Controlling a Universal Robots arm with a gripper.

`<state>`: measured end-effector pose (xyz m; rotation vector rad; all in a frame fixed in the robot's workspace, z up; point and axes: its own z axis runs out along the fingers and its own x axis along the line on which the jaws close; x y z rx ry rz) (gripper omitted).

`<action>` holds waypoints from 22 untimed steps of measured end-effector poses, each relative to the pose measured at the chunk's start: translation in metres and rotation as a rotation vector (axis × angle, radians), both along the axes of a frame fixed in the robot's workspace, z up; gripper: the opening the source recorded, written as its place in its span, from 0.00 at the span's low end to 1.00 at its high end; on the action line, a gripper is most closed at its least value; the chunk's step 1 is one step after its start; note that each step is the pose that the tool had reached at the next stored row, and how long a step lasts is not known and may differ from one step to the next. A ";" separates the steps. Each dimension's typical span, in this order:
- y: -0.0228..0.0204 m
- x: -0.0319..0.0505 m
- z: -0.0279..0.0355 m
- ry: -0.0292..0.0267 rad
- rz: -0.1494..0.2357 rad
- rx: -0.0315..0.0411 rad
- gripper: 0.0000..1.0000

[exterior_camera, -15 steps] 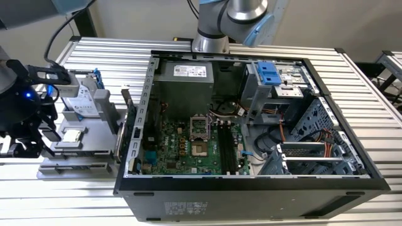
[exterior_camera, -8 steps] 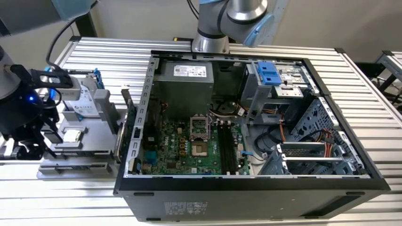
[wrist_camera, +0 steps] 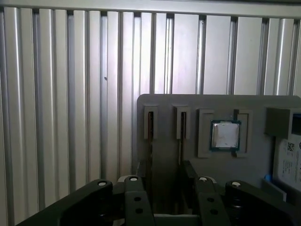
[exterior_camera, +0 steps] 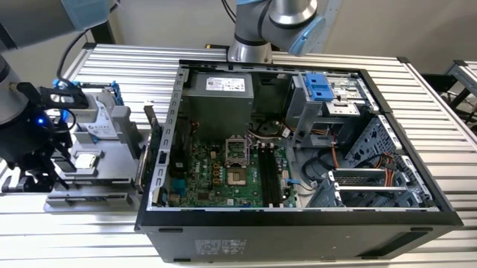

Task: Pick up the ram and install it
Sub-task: 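Pick up the ram and move it above insertion slot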

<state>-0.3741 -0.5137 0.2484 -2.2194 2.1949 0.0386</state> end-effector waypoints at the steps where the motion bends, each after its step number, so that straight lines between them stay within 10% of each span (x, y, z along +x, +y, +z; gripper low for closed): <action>1: 0.0000 0.0000 -0.0010 0.0000 0.000 0.0000 1.00; 22: 0.0000 0.0038 -0.0205 -0.0017 0.000 -0.0001 1.00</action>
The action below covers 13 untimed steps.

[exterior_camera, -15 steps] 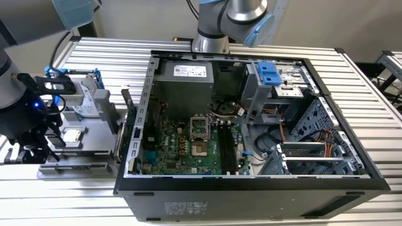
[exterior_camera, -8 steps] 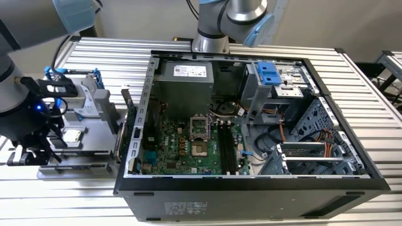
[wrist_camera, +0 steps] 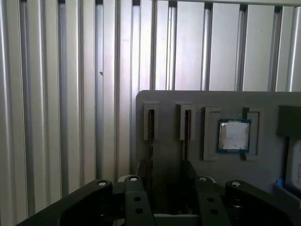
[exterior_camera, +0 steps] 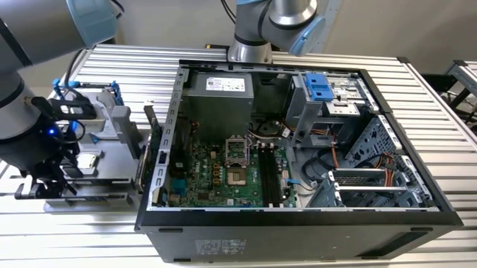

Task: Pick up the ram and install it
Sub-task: 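Pick up the ram and move it above insertion slot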

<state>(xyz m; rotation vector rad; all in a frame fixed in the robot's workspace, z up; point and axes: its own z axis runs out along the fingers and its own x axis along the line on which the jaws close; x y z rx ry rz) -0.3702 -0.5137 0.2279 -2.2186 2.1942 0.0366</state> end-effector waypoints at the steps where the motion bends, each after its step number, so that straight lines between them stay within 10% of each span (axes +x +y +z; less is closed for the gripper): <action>1: 0.0000 0.0005 -0.0009 -0.0002 0.000 0.0002 1.00; 13: -0.0018 0.0014 -0.0128 -0.0011 -0.001 0.0001 1.00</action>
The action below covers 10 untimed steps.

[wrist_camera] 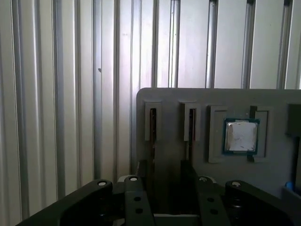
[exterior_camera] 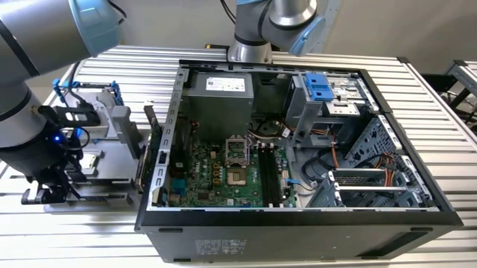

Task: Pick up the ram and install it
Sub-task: 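Pick up the ram and move it above insertion slot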

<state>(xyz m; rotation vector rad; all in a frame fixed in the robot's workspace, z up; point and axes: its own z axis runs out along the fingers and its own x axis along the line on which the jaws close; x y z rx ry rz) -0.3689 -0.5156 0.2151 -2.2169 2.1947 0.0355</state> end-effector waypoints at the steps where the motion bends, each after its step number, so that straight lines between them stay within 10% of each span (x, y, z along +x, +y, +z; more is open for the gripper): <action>1: -0.0005 0.0001 -0.0011 0.0000 0.000 0.0000 1.00; 10: -0.0050 0.0000 -0.0102 0.0001 -0.001 -0.0001 1.00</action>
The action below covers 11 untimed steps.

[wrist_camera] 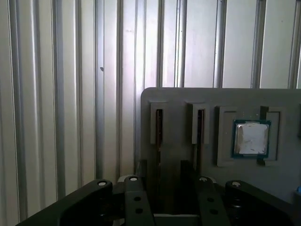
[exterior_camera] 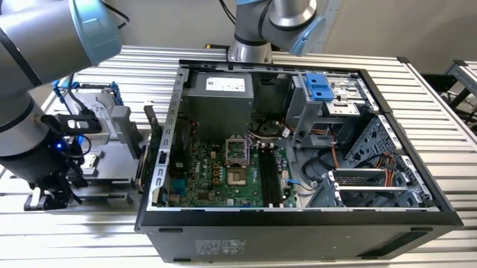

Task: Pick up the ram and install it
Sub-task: 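Pick up the ram and move it above insertion slot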

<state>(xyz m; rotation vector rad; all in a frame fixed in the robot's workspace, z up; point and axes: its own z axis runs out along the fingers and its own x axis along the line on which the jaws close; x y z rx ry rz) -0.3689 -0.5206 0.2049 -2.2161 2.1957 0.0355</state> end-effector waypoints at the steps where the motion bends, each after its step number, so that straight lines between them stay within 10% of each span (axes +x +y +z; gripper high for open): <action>1: -0.0004 0.0000 -0.0010 -0.0001 0.000 0.0001 1.00; 11: -0.0013 0.0003 -0.0080 -0.0005 0.000 0.0000 1.00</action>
